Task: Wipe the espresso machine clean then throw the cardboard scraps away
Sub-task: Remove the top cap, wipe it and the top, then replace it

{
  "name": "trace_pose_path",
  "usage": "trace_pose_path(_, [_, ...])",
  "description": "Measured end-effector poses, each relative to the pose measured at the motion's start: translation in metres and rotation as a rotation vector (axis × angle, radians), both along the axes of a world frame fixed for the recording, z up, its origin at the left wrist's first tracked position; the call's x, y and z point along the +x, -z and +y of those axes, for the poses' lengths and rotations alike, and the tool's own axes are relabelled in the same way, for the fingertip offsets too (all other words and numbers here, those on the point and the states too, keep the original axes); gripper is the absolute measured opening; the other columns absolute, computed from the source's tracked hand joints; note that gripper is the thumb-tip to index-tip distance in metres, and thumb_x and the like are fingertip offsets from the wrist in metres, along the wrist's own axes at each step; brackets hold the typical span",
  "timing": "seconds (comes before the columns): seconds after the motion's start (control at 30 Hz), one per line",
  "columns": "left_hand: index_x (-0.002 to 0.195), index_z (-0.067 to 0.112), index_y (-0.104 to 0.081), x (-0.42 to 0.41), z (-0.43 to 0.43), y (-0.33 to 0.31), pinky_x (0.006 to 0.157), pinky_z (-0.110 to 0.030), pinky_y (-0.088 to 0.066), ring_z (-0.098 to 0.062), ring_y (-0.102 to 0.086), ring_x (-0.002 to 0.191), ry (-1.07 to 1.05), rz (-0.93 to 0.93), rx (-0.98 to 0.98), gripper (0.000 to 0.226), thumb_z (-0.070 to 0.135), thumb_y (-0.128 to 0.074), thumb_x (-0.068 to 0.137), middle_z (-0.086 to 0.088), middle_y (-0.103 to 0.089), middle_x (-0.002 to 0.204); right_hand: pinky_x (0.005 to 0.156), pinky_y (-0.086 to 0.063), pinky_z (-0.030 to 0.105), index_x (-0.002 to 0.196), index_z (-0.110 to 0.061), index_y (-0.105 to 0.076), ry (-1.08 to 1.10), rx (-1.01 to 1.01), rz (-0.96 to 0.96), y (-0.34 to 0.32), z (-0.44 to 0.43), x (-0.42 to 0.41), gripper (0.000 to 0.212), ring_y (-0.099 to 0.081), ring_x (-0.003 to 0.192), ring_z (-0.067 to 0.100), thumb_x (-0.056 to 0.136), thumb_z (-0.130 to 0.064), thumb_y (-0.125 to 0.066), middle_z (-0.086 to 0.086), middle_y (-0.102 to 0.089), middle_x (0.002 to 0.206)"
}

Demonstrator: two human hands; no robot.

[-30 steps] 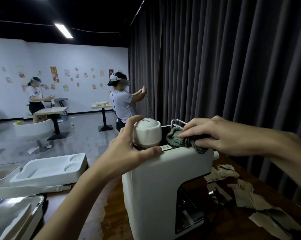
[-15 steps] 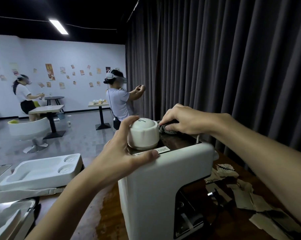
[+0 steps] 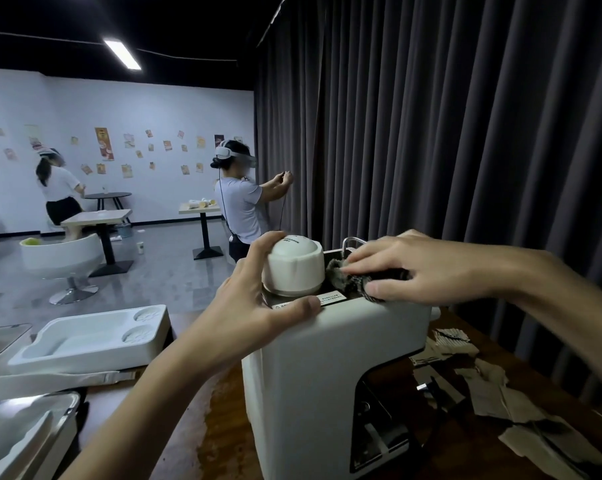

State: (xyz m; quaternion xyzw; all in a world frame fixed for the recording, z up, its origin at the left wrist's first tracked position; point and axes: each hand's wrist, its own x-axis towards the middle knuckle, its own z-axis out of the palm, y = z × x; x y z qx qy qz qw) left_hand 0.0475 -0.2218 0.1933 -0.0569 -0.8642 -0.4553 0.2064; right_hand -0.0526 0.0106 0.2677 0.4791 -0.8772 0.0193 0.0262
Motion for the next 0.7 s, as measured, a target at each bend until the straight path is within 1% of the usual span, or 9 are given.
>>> trace_pose_path(0.03, [0.135, 0.065, -0.025, 0.0, 0.0, 0.0, 0.107, -0.05, -0.044, -0.02, -0.052, 0.126, -0.001, 0.001, -0.003, 0.088, 0.069, -0.074, 0.061, 0.009, -0.049, 0.139, 0.112, -0.004, 0.026, 0.143, -0.045, -0.039, -0.003, -0.002, 0.01, 0.002, 0.004, 0.004, 0.044, -0.013, 0.13, -0.012, 0.1, -0.043, -0.044, -0.027, -0.03, 0.147])
trace_pose_path(0.07, [0.135, 0.065, -0.025, -0.001, 0.0, 0.001, 0.106, -0.05, -0.044, -0.02, -0.052, 0.126, -0.002, 0.003, -0.005, 0.088, 0.069, -0.073, 0.061, 0.009, -0.049, 0.138, 0.114, -0.005, 0.027, 0.143, -0.044, -0.04, -0.008, -0.016, 0.032, 0.004, 0.005, 0.005, 0.043, -0.015, 0.131, -0.012, 0.1, -0.042, -0.044, -0.027, -0.032, 0.148])
trace_pose_path(0.13, [0.134, 0.066, -0.025, -0.002, 0.0, 0.001, 0.107, -0.05, -0.044, -0.02, -0.052, 0.126, -0.002, 0.008, -0.007, 0.087, 0.07, -0.073, 0.061, 0.01, -0.049, 0.138, 0.118, -0.012, 0.032, 0.139, -0.041, -0.047, -0.022, -0.068, 0.054, 0.005, 0.001, 0.004, 0.04, -0.025, 0.136, -0.006, 0.1, -0.04, -0.046, -0.023, -0.038, 0.148])
trace_pose_path(0.23, [0.131, 0.068, -0.026, -0.003, -0.001, 0.001, 0.108, -0.05, -0.043, -0.018, -0.051, 0.128, -0.001, 0.013, -0.007, 0.085, 0.069, -0.074, 0.06, 0.012, -0.049, 0.138, 0.117, -0.018, 0.038, 0.135, -0.037, -0.055, -0.022, -0.1, 0.037, 0.005, -0.013, -0.011, 0.035, -0.033, 0.136, -0.001, 0.1, -0.036, -0.048, -0.021, -0.045, 0.145])
trace_pose_path(0.33, [0.13, 0.069, -0.026, -0.002, -0.001, 0.001, 0.109, -0.049, -0.041, -0.015, -0.051, 0.128, 0.003, 0.019, -0.012, 0.084, 0.069, -0.073, 0.06, 0.015, -0.05, 0.138, 0.114, -0.018, 0.044, 0.131, -0.04, -0.058, 0.008, -0.102, 0.1, 0.01, -0.035, -0.036, 0.033, -0.038, 0.134, 0.003, 0.1, -0.038, -0.048, -0.022, -0.047, 0.142])
trace_pose_path(0.4, [0.129, 0.068, -0.027, -0.002, 0.0, 0.001, 0.109, -0.047, -0.042, -0.013, -0.051, 0.128, 0.003, 0.027, -0.01, 0.084, 0.069, -0.073, 0.06, 0.016, -0.05, 0.137, 0.11, -0.016, 0.043, 0.128, -0.044, -0.059, 0.043, -0.122, 0.107, 0.012, -0.05, -0.051, 0.031, -0.039, 0.133, 0.004, 0.1, -0.04, -0.048, -0.024, -0.05, 0.14])
trace_pose_path(0.5, [0.132, 0.068, -0.025, -0.002, -0.001, 0.002, 0.108, -0.046, -0.043, -0.012, -0.052, 0.127, 0.007, 0.022, -0.009, 0.085, 0.07, -0.071, 0.06, 0.016, -0.05, 0.139, 0.1, -0.015, 0.04, 0.125, -0.05, -0.059, 0.094, -0.137, 0.06, 0.011, -0.066, -0.066, 0.029, -0.04, 0.131, 0.007, 0.099, -0.044, -0.047, -0.025, -0.055, 0.134])
trace_pose_path(0.6, [0.137, 0.065, -0.024, -0.001, -0.004, 0.003, 0.108, -0.046, -0.043, -0.012, -0.049, 0.129, 0.022, 0.019, -0.017, 0.088, 0.071, -0.07, 0.062, 0.019, -0.046, 0.141, 0.101, -0.015, 0.042, 0.126, -0.052, -0.057, 0.112, -0.131, 0.038, 0.01, -0.067, -0.066, 0.029, -0.042, 0.129, 0.01, 0.099, -0.047, -0.046, -0.022, -0.057, 0.131])
trace_pose_path(0.7, [0.138, 0.066, -0.021, 0.0, -0.007, 0.004, 0.104, -0.036, -0.042, -0.008, -0.044, 0.13, 0.032, 0.012, -0.032, 0.088, 0.073, -0.066, 0.062, 0.021, -0.042, 0.144, 0.102, -0.017, 0.043, 0.13, -0.051, -0.053, 0.101, -0.081, 0.073, 0.009, -0.06, -0.056, 0.033, -0.041, 0.128, 0.01, 0.099, -0.051, -0.043, -0.019, -0.053, 0.132])
